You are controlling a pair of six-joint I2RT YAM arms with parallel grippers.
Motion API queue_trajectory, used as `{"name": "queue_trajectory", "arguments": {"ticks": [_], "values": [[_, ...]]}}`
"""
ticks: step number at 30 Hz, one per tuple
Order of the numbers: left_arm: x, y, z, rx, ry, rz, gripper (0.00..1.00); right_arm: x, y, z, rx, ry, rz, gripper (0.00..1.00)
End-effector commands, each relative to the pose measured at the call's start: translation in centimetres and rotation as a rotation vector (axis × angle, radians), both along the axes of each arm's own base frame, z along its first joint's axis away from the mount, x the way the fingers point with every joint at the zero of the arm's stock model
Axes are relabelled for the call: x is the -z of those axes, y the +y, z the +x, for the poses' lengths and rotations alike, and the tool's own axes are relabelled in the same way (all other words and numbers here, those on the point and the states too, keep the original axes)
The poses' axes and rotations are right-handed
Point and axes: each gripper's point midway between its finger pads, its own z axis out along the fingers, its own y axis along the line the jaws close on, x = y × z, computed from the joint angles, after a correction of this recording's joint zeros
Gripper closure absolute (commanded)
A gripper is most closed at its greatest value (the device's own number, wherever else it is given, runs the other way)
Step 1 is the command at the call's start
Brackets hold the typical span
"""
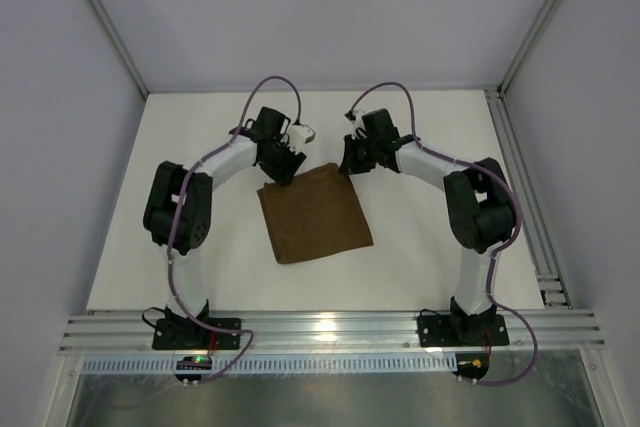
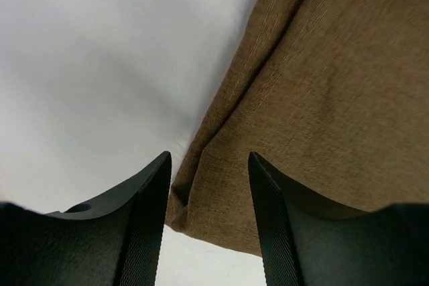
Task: Fold the napkin into a case and place the utensils inside
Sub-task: Rotate the lower triangle-folded napkin at the center of the board.
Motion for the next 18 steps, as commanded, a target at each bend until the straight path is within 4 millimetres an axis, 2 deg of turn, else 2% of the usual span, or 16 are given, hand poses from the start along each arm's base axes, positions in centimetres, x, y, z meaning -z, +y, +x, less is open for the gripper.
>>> {"name": "queue_trajectory", "arguments": {"ticks": [1,3,4,8,10,12,14,15,18], "values": [[2.4,2.3,-0.7,0.035,0.052,0.122,0.49,-2.0,0.5,1.0,-0.011,-0.059,0.029,0.97],[2.5,2.4,-0.9,0.037,0.060,0.122,0.57,-2.0,0.5,1.0,-0.011,-0.057,0.030,0.97],[2.5,2.3,-1.0,0.035,0.059,0.118,0.65,-2.0,0.5,1.0,-0.010,-0.054,0.030,0.97],[1.4,2.2,-1.0,0.028,0.027,0.096,0.80,-2.2,0.6,1.1,-0.010,-0.060,0.035,0.97],[0.7,2.1,-1.2,0.028,0.022,0.082,0.85,-2.3,0.7,1.2,-0.014,-0.061,0.037,0.97],[0.1,2.0,-1.4,0.028,0.016,0.068,0.83,-2.6,0.8,1.4,-0.015,-0.068,0.043,0.97],[-0.2,2.0,-1.8,0.029,0.016,0.062,0.75,-3.1,1.1,1.4,-0.021,-0.076,0.054,0.97],[-0.7,1.9,-1.7,0.029,0.003,0.057,0.73,-3.6,1.3,1.6,-0.024,-0.086,0.062,0.97],[-0.5,2.3,-1.9,0.025,0.008,0.071,0.72,-4.2,1.6,1.7,-0.033,-0.093,0.077,0.97]]}}
